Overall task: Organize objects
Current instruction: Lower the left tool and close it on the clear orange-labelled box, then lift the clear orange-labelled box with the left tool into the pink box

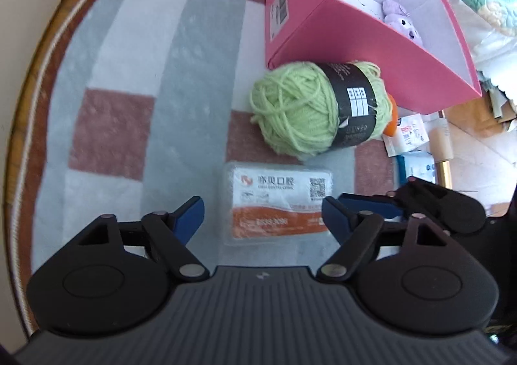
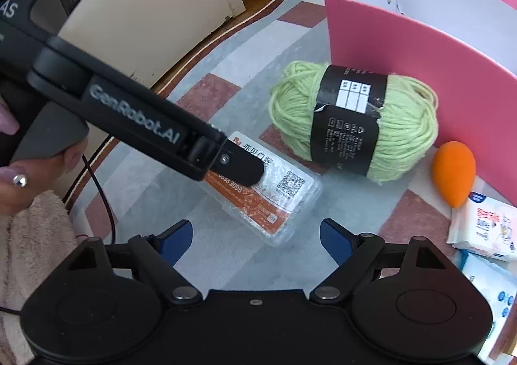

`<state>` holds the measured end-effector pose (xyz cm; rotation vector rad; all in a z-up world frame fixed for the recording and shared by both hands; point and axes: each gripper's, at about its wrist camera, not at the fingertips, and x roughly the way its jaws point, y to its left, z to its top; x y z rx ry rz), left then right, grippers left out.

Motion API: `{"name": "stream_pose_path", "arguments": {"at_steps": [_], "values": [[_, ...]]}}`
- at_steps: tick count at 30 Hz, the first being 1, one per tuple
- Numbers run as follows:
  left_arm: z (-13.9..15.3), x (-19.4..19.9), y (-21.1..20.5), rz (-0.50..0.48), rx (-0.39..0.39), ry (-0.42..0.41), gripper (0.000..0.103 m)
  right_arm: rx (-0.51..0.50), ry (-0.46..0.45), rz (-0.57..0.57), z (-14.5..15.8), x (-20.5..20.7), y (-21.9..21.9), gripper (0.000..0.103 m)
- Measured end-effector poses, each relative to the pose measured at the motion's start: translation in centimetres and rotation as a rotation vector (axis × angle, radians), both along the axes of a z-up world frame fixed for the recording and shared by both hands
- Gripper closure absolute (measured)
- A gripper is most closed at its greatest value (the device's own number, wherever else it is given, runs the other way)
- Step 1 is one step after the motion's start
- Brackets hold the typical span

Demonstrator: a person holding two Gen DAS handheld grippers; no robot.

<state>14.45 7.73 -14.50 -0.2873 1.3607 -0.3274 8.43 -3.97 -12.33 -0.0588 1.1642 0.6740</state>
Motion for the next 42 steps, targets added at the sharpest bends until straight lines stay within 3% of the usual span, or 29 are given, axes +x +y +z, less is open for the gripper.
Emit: {"name": "stream_pose_path", "arguments": {"at_steps": [1,6,8,14,15,18,22,29,34,42], "values": [[-0.1,-0.2,-0.1,-0.004,-0.015,0.004,0.042,0.001,0.004,-0.003,-0.1,-0.1,0.0,0.014],[-0.7,-1.2,-1.0,0.013,-0.138,0.065,0.048,-0.03,0.001,-0.04,0.2,-0.8,-0.4,0.012],[-0.7,-1.5,-1.8,0.013,-0.123,0.055,0.052,-0.069,-0.009,-0.058,0.5,-1.1,-0.9,0.012],[-1.1,-1.3,-2.5,0.049,-0.085,0.037,0.059,-0.06,-0.011,-0.088,-0.2,-1.3,-2.2,0.013],[-1.4,-1.2,-2.4,0.064,-0.082,0.027,0.053,-0.063,-0.016,-0.097,-0.3,-1.3,-2.1,0.013],[-1.8,-0.9,-1.9,0.093,-0.123,0.048,0.054,-0.074,-0.034,-0.106,-0.6,-1.2,-1.6,0.012],[-1.5,-1.2,-2.4,0.068,-0.099,0.019,0.054,-0.087,-0.085,-0.073,-1.0,-1.6,-1.6,0.012],[-1.5,-1.1,-2.4,0.066,-0.096,0.011,0.055,-0.157,-0.183,-0.007,-1.1,-2.9,-2.1,0.03],[0.5,-2.1,-2.9,0.033,-0.12,-0.026,0.057,-0.182,-0.171,-0.007,0.5,-3.4,-2.6,0.032],[4.6,-3.8,-3.3,0.052,-0.219,-0.132,0.056,-0.16,-0.234,0.002,6.6,-4.3,-5.1,0.018]]}}
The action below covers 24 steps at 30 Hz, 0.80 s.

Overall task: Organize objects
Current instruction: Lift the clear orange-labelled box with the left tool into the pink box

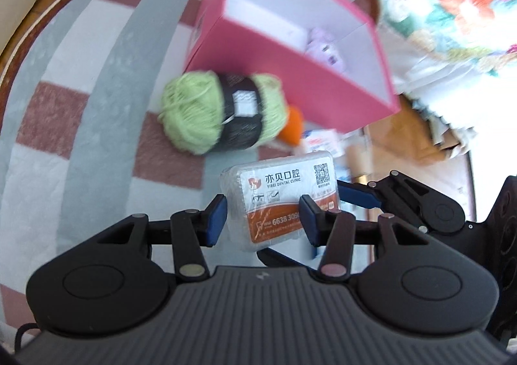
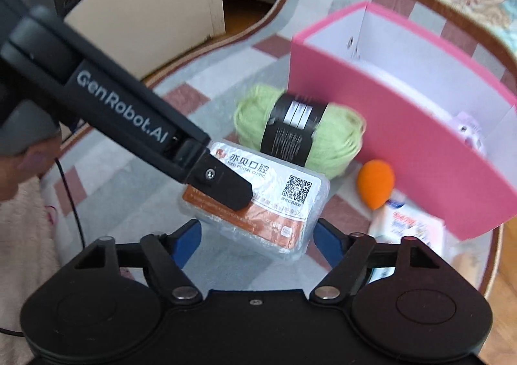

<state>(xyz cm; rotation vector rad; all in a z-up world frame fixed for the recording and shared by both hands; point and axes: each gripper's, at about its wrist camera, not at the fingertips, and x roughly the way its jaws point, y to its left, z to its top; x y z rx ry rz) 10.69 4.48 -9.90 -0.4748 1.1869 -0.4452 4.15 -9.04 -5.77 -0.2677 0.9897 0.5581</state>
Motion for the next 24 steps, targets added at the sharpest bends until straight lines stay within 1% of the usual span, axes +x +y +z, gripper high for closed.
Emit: {"name": "stream_pose_path", "arguments": {"at_steps": [2,8,10,13,17,18,22,24], "values": [[0.9,0.1,-0.4,0.003,-0.006,-0.02,0.057,0.012,-0.018,-0.002,1.1,0.4,-0.1,0.017],[5.5,0.7,-1.1,0.015,0.008,-0.129,0.057,0.054,-0.084,-0.028,4.4,1.1,-0.6,0.017],[7.1,1.2,-1.2,0.023,0.007,-0.163,0.057,0.066,-0.117,-0.034,5.6,1.3,-1.2,0.019],[9.6,2.2,-1.6,0.026,0.012,-0.218,0.057,0.086,-0.146,-0.04,7.4,1.5,-2.3,0.027],[12.1,4.3,-2.8,0.02,0.036,-0.261,0.057,0.09,-0.164,-0.059,8.6,3.9,-3.1,0.037],[12.7,5.0,-3.1,0.021,0.042,-0.271,0.057,0.09,-0.164,-0.063,9.0,4.5,-3.2,0.04],[14.0,7.6,-4.2,0.03,0.047,-0.298,0.055,0.08,-0.178,-0.075,10.5,6.8,-3.9,0.043],[14.1,9.1,-5.0,0.036,0.054,-0.308,0.055,0.083,-0.162,-0.095,10.8,8.3,-4.4,0.046]]}}
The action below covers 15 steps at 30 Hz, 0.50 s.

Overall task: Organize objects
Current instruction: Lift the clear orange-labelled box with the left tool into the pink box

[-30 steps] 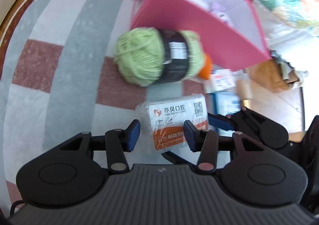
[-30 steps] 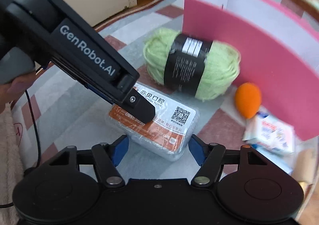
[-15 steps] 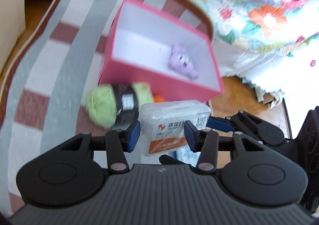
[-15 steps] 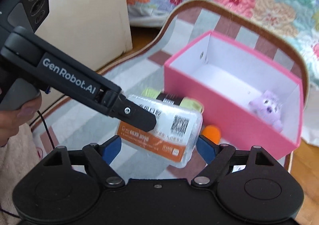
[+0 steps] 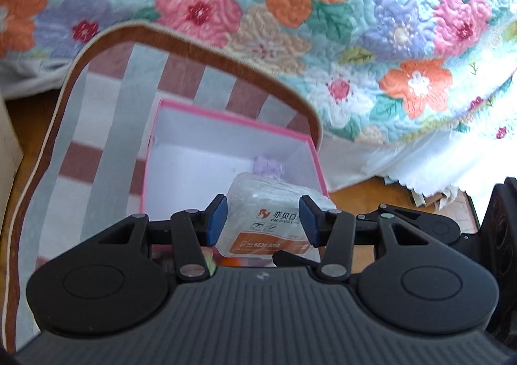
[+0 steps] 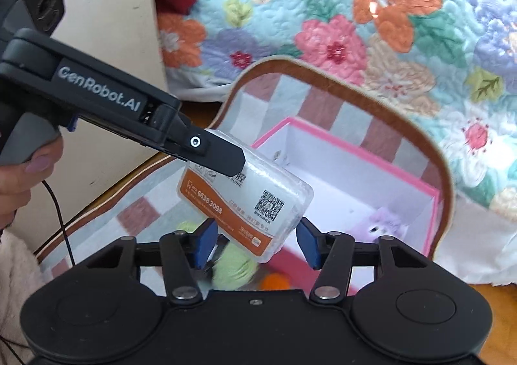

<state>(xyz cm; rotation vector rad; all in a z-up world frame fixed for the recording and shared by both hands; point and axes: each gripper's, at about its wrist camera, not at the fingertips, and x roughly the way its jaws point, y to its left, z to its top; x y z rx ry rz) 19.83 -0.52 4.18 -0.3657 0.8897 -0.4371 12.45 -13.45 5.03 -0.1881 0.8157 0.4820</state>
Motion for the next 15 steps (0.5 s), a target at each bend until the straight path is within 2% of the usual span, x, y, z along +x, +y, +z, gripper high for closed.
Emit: {"name": "stream_pose_path", "arguments": {"at_steps": [6,10,15], "values": [[-2.6,5.2,-2.8,0.041,0.023,0.031,0.055,0.067,0.115,-0.069,-1.4,6.3,-2.1,0.047],[-5.5,8.8,-4.3,0.075,0.025,0.069,0.057,0.085,0.207,-0.093,-4.2,11.2,-3.6,0.047],[-9.6,13.1,-5.8,0.097,0.02,0.132,0.057,0.052,0.293,-0.12,-8.2,15.9,-4.5,0.046]]}}
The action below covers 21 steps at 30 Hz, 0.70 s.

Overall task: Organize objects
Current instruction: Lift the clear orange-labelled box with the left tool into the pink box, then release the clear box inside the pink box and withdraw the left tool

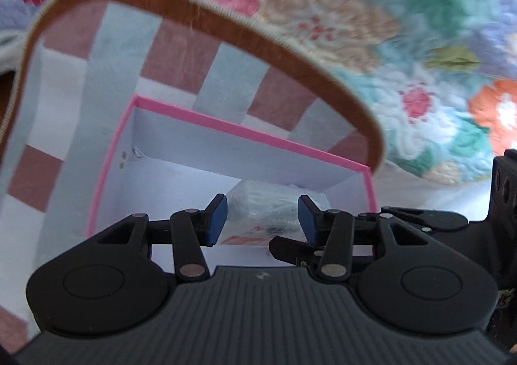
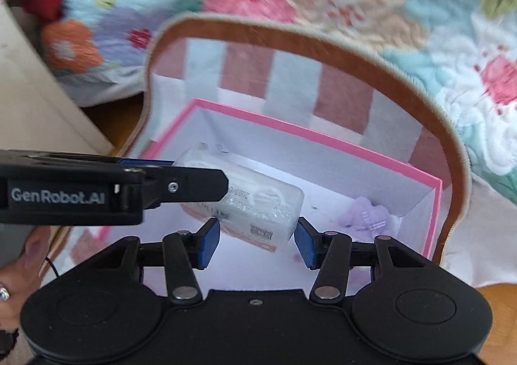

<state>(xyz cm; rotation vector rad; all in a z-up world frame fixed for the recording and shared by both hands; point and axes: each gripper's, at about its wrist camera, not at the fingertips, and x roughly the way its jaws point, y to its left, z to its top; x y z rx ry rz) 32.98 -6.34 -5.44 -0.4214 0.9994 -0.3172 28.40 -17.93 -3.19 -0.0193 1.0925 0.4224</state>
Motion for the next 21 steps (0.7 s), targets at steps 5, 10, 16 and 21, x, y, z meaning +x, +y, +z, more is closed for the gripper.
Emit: {"name": "stream_pose_path", "arguments": {"at_steps": [5,10,16,21], "values": [[-3.4,2.5,-0.6,0.01,-0.037,0.076,0.058,0.019,0.092,-0.063,-3.6,2.9,-1.2,0.047],[-5.4,3.5,-0.4,0.026,-0.076,0.141,0.057,0.056,0.135,-0.104,-5.0,3.8,-2.5,0.047],[-7.3,5.5,-1.2,0.043,-0.041,0.202,0.058,0.172,0.216,-0.245,-7.4,5.3,-4.4,0.05],[-8.7,5.5,-1.8,0.045,-0.027,0.215,0.058,0.068,0.161,-0.224,-7.5,5.3,-3.7,0.068]]}}
